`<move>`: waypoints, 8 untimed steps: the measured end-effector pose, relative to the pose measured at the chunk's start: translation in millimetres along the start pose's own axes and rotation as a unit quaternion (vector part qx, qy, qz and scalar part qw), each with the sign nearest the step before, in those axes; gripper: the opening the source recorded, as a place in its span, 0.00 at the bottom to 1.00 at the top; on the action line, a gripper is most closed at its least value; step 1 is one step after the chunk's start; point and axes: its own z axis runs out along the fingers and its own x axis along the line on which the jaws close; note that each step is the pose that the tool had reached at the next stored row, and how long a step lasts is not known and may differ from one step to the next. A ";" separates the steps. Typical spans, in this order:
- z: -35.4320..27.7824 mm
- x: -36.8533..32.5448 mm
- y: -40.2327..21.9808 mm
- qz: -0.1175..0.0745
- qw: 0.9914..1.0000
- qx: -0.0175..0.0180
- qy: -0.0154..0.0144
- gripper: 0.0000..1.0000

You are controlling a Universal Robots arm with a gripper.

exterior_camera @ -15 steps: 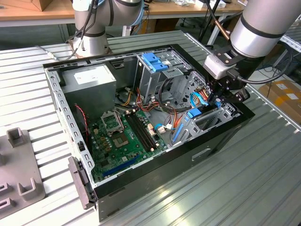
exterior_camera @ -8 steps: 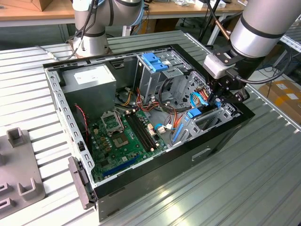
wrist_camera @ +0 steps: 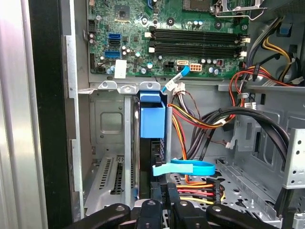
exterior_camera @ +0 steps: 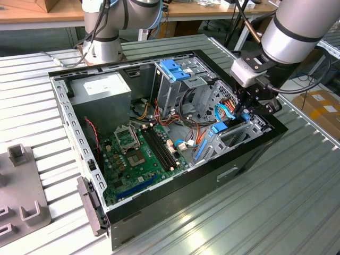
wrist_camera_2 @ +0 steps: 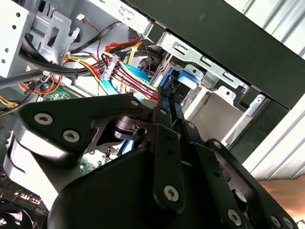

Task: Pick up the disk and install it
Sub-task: 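Insert the second disk wire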

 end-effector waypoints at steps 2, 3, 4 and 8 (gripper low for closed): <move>-0.3 2.0 0.0 0.000 1.000 0.000 0.000 0.16; 0.5 2.0 0.1 0.000 1.000 0.000 0.000 0.16; 0.8 2.3 0.2 0.000 1.000 0.000 0.000 0.16; 2.0 3.2 0.4 0.000 1.000 0.000 0.000 0.16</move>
